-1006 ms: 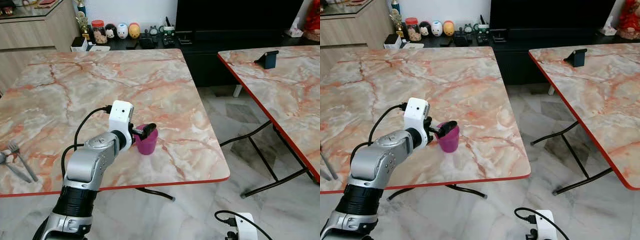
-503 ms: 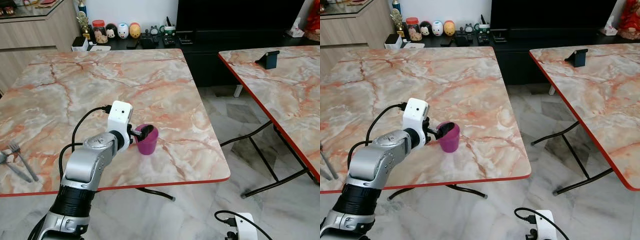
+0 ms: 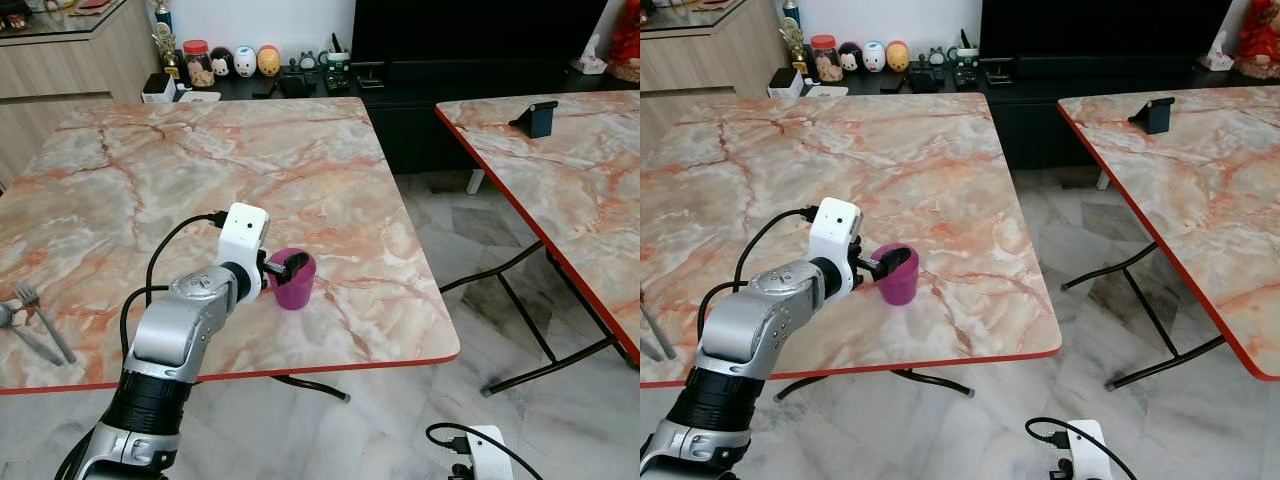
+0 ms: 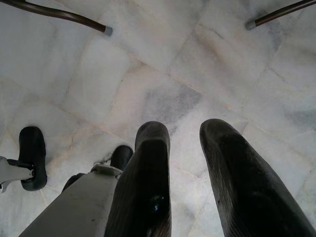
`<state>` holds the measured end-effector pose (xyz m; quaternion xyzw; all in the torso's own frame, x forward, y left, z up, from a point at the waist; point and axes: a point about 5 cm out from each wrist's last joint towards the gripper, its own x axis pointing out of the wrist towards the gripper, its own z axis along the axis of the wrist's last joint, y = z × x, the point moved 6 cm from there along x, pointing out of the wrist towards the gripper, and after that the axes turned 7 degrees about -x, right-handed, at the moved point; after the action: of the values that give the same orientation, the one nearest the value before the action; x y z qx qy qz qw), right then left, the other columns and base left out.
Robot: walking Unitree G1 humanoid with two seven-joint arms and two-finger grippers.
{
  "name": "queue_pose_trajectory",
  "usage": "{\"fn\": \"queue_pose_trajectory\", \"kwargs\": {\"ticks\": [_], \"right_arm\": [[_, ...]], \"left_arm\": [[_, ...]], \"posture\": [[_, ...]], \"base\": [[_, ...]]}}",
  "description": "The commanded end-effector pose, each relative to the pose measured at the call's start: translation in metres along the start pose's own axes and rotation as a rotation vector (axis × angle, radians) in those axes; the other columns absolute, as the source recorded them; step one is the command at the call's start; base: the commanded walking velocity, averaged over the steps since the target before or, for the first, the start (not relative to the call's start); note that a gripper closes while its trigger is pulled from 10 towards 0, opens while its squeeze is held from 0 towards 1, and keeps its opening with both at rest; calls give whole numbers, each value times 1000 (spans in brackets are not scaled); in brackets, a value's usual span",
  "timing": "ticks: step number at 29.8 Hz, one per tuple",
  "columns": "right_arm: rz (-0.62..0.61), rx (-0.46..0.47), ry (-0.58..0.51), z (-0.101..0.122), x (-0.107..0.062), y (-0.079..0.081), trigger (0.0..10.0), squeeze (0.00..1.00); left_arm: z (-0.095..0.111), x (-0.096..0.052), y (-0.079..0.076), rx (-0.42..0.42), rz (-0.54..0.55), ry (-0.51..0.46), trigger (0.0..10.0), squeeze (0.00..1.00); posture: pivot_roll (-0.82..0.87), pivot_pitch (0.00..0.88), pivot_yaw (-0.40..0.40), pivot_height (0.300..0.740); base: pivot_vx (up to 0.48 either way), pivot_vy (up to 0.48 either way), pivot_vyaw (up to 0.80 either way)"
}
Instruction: Setting the table
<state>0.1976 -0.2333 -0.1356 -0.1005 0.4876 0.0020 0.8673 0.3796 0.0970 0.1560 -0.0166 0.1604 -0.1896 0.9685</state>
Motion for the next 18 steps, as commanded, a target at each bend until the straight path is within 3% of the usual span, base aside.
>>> {"fn": "queue_pose_trajectory", "kwargs": {"ticks": [1,18], "right_arm": [[-2,-7,6,-1,0,-2,10000,0],[-4,-7,6,-1,0,-2,10000,0]], "left_arm": [[-7,1,2,21,15,21,10000,0],[-13,3,5,10,41,33,10000,0]], "posture": [[96,0,-27,740],[95,0,-27,740]], "base": [[0,0,0],[0,0,0]]}}
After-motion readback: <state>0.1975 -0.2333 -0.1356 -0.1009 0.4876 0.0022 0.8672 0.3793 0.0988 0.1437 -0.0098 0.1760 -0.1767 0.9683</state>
